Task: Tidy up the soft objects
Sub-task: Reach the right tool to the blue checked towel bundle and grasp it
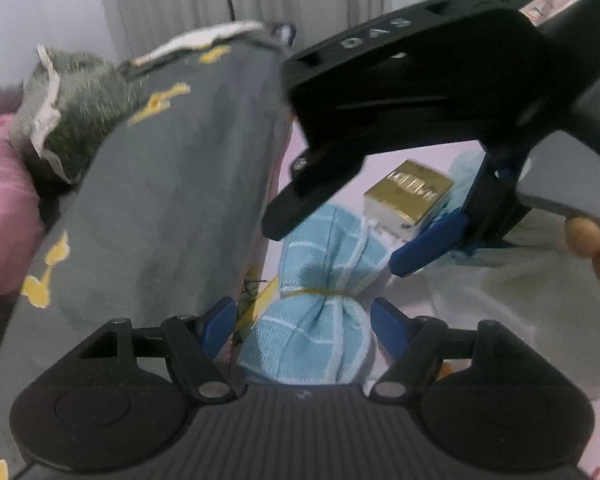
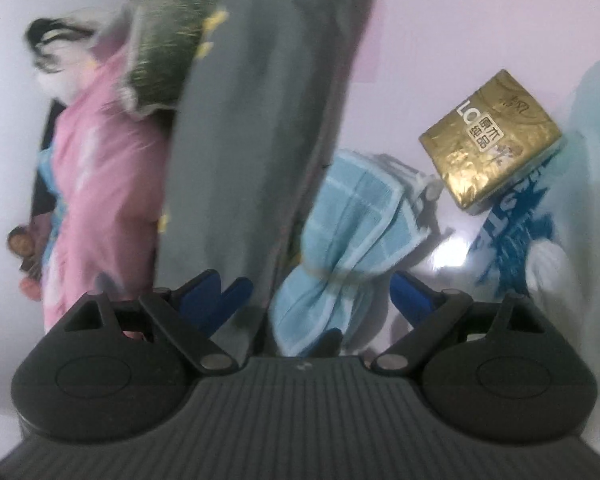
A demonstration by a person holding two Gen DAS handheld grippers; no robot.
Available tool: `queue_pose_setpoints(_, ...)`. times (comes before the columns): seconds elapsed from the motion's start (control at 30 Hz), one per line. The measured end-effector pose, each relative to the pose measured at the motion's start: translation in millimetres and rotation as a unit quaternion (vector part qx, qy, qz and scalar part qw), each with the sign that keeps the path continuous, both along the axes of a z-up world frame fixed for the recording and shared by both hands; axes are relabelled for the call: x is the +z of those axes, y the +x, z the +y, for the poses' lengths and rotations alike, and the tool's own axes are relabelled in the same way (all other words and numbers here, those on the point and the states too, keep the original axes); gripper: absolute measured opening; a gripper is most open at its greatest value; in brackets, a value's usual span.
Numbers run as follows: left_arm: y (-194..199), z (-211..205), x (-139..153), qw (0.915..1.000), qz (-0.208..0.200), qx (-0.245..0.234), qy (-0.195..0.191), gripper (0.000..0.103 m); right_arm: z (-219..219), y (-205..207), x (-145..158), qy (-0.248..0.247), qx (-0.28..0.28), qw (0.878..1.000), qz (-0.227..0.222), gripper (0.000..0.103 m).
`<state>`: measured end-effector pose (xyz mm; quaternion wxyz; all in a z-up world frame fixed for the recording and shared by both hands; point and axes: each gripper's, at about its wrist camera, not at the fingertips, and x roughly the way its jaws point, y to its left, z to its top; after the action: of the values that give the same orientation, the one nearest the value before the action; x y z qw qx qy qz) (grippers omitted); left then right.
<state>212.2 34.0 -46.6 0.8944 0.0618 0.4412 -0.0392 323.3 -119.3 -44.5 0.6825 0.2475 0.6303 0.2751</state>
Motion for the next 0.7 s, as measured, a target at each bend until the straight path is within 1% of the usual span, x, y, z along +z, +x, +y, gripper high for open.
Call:
queue_pose_setpoints(0.1,13,3,-11,0.9995,0.030,0.009,-0.010,0.066,6,9,-16,-0.006,-0.017,1.000,0.020,0.090)
queue_pose_setpoints(0.2,20,8,-18,0.9983,0.046,0.020,-0.030,0.061,7,16,-33,-0.011,-0.030,0.999,0.040,0.089)
queue_pose_setpoints(0.23,22,10,-20,0.9977,0.051,0.026,-0.034,0.060,7,16,-36,-0.003,-0.035,0.999,0.041,0.087)
queue_pose_setpoints(0.27,23,10,-21,0.9975,0.050,0.032,-0.038,0.059,8,18,-39,0.003,-0.037,0.999,0.040,0.087)
queue_pose_setpoints(0.33,25,10,-19,0.9974,0.047,0.038,-0.038,0.049,9,19,-40,0.009,-0.040,0.999,0.035,0.084)
queue_pose_setpoints(0.37,25,10,-19,0.9972,0.047,0.042,-0.040,0.046,10,18,-40,0.013,-0.039,0.999,0.030,0.082)
queue_pose_setpoints(0.4,26,10,-18,0.9968,0.048,0.045,-0.044,0.041,10,18,-40,0.013,-0.038,0.999,0.025,0.073)
queue_pose_setpoints(0.43,25,9,-17,0.9966,0.048,0.049,-0.046,0.039,11,17,-41,0.011,-0.036,0.999,0.023,0.063)
queue_pose_setpoints(0.47,24,8,-15,0.9966,0.046,0.052,-0.046,0.038,15,17,-43,0.010,-0.035,0.999,0.020,0.059)
queue_pose_setpoints(0.53,22,8,-10,0.9966,0.043,0.052,-0.048,0.035,19,15,-43,0.003,-0.035,0.999,0.013,0.049)
queue_pose_setpoints(0.6,20,5,-3,0.9969,0.037,0.050,-0.049,0.033,20,9,-42,0.007,-0.041,0.999,0.011,0.046)
queue_pose_setpoints(0.7,9,1,15,0.9979,0.012,0.045,-0.044,0.033,17,4,-33,0.020,-0.042,0.999,-0.003,0.042)
